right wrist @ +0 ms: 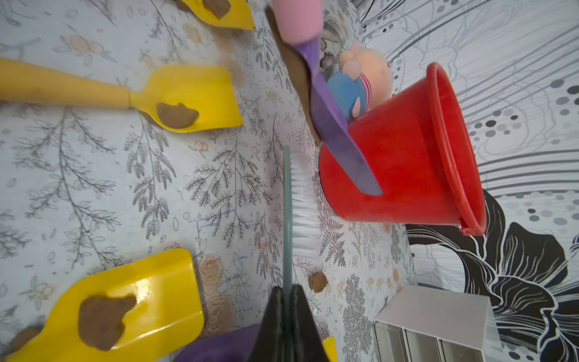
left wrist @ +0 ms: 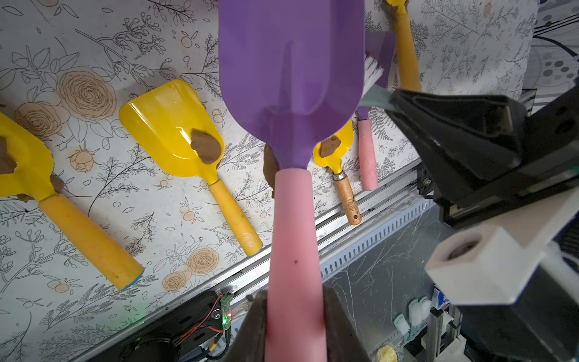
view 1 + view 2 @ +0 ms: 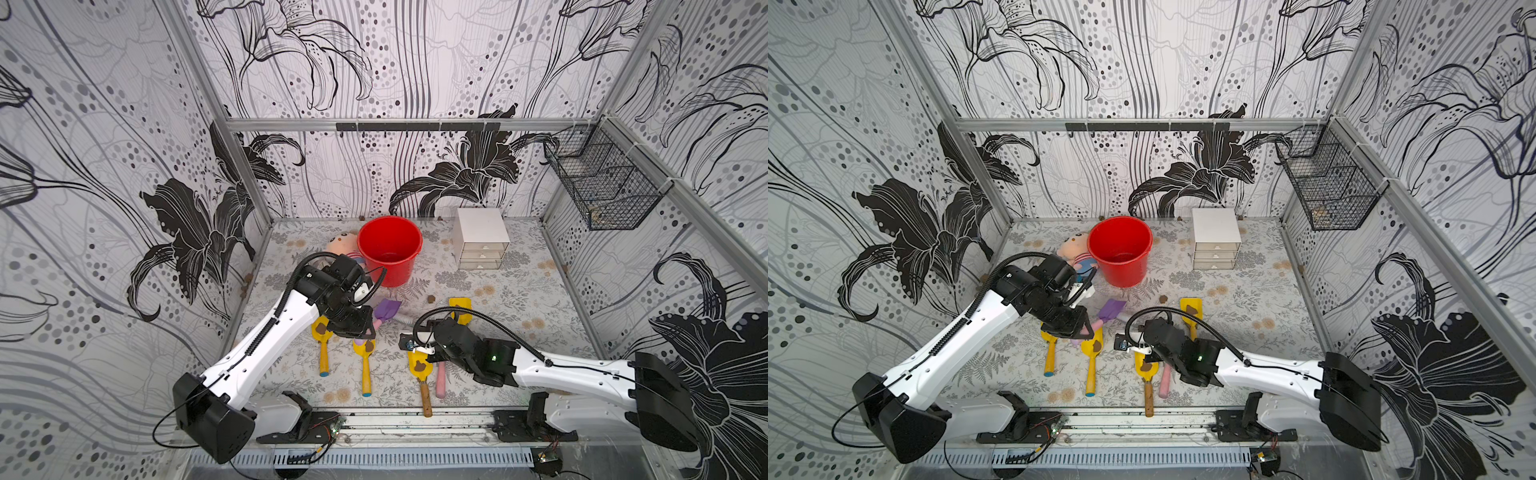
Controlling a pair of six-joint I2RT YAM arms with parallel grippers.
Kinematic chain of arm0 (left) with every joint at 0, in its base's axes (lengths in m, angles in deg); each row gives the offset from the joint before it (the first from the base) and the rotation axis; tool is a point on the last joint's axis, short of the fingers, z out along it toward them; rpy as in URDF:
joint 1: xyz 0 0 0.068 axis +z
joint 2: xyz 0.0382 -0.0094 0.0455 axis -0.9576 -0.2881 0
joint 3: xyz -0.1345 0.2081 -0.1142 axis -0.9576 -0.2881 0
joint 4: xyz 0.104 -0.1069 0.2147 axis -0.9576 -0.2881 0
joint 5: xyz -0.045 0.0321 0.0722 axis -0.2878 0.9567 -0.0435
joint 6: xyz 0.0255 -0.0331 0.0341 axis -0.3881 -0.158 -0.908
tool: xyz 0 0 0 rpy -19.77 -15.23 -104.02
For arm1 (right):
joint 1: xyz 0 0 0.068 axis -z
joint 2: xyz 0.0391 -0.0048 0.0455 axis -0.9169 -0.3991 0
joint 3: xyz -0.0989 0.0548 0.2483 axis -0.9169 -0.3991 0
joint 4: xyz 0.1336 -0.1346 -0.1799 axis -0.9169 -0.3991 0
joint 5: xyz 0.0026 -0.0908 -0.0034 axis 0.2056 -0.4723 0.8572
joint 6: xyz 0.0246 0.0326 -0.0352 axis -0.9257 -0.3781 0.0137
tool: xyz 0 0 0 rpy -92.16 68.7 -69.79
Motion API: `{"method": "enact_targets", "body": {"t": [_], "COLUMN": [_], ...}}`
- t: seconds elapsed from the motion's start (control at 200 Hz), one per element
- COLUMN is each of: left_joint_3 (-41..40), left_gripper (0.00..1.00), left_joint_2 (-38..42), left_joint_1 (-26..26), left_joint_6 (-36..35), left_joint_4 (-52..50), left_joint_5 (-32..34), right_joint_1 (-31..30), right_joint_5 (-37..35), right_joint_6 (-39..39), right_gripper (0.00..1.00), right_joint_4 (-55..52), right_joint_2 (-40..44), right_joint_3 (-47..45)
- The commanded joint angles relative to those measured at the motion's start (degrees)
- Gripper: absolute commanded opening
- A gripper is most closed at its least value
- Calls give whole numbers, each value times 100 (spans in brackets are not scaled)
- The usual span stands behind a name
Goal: Brush the soil off the hand trowel and place it into the bucket
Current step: Brush off the soil from the hand trowel.
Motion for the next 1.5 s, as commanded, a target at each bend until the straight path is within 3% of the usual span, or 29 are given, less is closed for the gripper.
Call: {"method": "enact_targets", "body": {"t": [0.0, 0.115, 0.26, 0.451, 0.626, 1.006, 1.192, 1.497], "left_joint_3": [-43, -28, 19, -65, -195, -346, -295, -332], "left_gripper": [0, 0, 0, 0, 0, 0, 0, 0], "left_joint_2": [52, 59, 85, 84, 55, 26, 26, -50], "left_joint_1": [30, 29, 29, 25, 24, -32, -32, -32], "left_joint_6": [-119, -128, -80, 64, 133, 131, 122, 103], "left_joint_4": [197, 229, 317, 564, 745, 863, 891, 927], "left_joint_5": [-334, -399, -367, -327, -259, -321, -280, -201], "right_joint_1": [-32, 68, 225, -56, -111, -95, -88, -97], "right_joint_5": [66, -399, -904, 428, 1027, 362, 228, 783], "right_joint_6": [11, -176, -639, -946, -1092, -1303, -1501, -1823], "right_gripper": [0, 0, 0, 0, 0, 0, 0, 0], "right_joint_4": [430, 512, -143, -605, -446, -164, -564, -1003], "right_joint_2": [127, 161, 255, 873, 1134, 590, 259, 1461], "right_joint_3": [-2, -60, -110, -236, -167, 200, 272, -135]}}
